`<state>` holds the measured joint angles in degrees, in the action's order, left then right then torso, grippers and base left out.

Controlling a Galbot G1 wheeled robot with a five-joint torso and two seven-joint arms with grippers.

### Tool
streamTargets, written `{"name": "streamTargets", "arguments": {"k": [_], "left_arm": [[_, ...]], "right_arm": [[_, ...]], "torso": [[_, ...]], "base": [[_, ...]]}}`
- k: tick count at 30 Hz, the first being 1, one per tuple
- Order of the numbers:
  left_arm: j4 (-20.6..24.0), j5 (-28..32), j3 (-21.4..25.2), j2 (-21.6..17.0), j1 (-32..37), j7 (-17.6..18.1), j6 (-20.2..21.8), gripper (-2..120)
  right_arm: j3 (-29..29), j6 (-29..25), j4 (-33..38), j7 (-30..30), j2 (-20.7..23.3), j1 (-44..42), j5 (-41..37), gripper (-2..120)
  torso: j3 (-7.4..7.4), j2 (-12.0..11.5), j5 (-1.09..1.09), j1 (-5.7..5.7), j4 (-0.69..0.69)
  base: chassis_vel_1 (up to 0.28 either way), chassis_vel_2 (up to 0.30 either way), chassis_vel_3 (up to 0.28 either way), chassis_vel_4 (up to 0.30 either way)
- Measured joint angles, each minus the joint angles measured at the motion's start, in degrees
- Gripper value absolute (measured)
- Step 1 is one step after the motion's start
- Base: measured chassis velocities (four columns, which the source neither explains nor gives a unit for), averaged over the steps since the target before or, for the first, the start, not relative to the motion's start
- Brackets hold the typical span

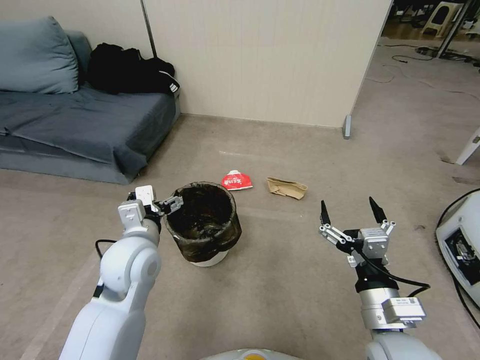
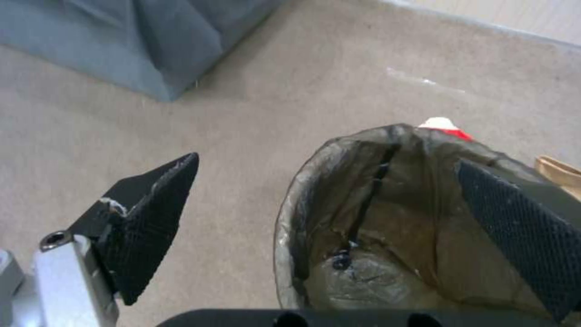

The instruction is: Pick up the trash bin, then pick up the garbage from the floor and place it into the trash bin.

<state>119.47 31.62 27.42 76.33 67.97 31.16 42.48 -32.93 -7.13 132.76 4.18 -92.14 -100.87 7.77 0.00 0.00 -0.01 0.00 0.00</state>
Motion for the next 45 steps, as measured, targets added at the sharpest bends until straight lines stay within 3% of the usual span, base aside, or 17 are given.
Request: {"name": "streamTargets", "arguments": {"k": [16, 26, 32, 35, 36, 39, 40, 45], "left_arm": [[-13.55, -0.59, -1.19, 0.81, -4.13, 2.02, -0.16, 100], [-17.57, 2.95, -2.25, 1.44, -4.91, 3.07, -0.24, 97], [-17.61, 6.95, -3.27, 2.02, -4.25, 4.96, -0.29, 74], [-17.61, 7.05, -3.29, 2.03, -4.23, 5.04, -0.3, 73], [-17.61, 7.78, -3.4, 2.15, -4.15, 5.61, -0.32, 63], [-17.6, 8.22, -3.46, 2.23, -4.1, 5.99, -0.34, 56], [-17.6, 8.61, -3.54, 2.34, -4.03, 6.35, -0.38, 48], [-17.49, 9.06, -3.83, 2.79, -3.64, 7.21, -0.46, 31]], "right_arm": [[0.29, -0.22, -0.83, 0.35, 0.0, 0.37, 0.22, 100], [0.67, -0.48, -0.85, 1.01, 0.0, 0.02, 0.45, 100], [0.77, -0.48, -0.84, 1.02, 0.0, -0.06, 0.49, 100], [0.78, -0.48, -0.84, 1.02, 0.0, -0.07, 0.5, 100], [0.8, -0.48, -0.84, 1.02, 0.0, -0.1, 0.52, 100], [0.83, -0.49, -0.82, 1.02, 0.0, -0.12, 0.54, 100], [0.88, -0.48, -0.78, 1.02, 0.0, -0.17, 0.59, 100], [1.05, -0.49, -0.58, 1.02, 0.0, -0.35, 0.72, 100]], "torso": [[0.0, 0.0, 0.0, 0.0, 0.0], [0.0, 0.0, 0.01, 0.0, 0.0], [0.0, 0.0, 0.01, 0.0, 0.0], [0.0, 0.0, 0.01, 0.0, 0.01], [0.0, 0.0, 0.02, 0.0, 0.01], [-0.01, 0.0, 0.03, 0.0, 0.0], [-0.01, 0.0, 0.04, 0.0, 0.01], [-0.02, 0.0, 0.05, -0.01, 0.02]], "base": [[0.0, 0.0, 0.0, 0.0], [0.0, 0.0, 0.0, 0.0], [0.0, 0.0, 0.0, 0.0], [0.0, 0.0, 0.0, 0.0], [0.0, 0.0, 0.0, 0.0], [0.0, 0.0, 0.0, 0.0], [0.0, 0.0, 0.0, 0.0], [0.0, 0.0, 0.0, 0.0]]}}
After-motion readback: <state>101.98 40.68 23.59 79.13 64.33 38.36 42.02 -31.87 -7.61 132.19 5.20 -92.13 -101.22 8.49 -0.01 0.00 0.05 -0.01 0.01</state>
